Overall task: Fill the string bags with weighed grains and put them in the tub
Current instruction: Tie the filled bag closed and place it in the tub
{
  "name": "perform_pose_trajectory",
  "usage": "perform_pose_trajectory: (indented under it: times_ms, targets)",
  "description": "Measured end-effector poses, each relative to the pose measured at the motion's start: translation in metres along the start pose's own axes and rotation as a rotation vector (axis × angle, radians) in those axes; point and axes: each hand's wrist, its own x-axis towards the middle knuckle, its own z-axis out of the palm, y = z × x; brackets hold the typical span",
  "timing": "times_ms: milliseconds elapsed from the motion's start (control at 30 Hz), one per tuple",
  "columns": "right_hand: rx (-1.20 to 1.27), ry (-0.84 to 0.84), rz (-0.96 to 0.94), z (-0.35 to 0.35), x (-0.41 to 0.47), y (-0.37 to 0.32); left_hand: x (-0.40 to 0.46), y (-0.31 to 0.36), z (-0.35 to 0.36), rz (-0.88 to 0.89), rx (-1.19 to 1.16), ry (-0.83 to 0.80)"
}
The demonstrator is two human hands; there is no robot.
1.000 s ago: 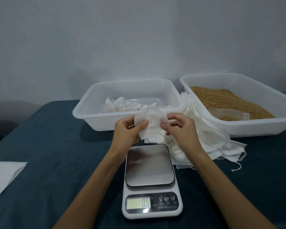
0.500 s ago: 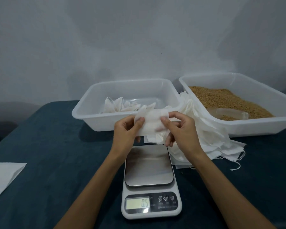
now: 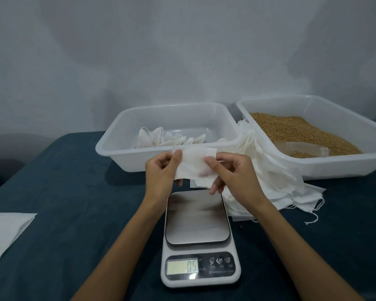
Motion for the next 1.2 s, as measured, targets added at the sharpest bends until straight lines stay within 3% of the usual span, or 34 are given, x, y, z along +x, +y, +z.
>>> perform_pose_trajectory:
  times_ms: [200,467,667,900,1000,1100,1200]
  targets:
    - [-0.105,0.002,-0.040,0.005,-0.004,-0.006,-0.001,0.002,-0.001,-0.019,0.007,-0.027]
    - [-0.040,-0.027,0.034,0.001,-0.005,-0.016,0.001,0.003,-0.002,-0.069,0.005,-0.059]
    - [0.061,-0.193,0.077,0.005,-0.006,-0.023,-0.001,0.003,0.000,-0.111,-0.003,-0.129]
    - [0.063,-0.167,0.107,0.000,-0.007,-0.030,0.003,0.006,-0.005,-0.203,-0.029,-0.092]
    - [0.024,-0.181,0.128,-0.001,-0.006,-0.029,0.003,0.009,-0.005,-0.215,-0.032,-0.156]
    - [-0.040,-0.198,0.207,-0.009,-0.005,-0.035,-0.002,0.011,-0.001,-0.178,0.046,-0.163]
    - [-0.156,-0.243,0.287,-0.020,-0.005,-0.049,-0.005,0.012,0.001,0.050,0.275,-0.107]
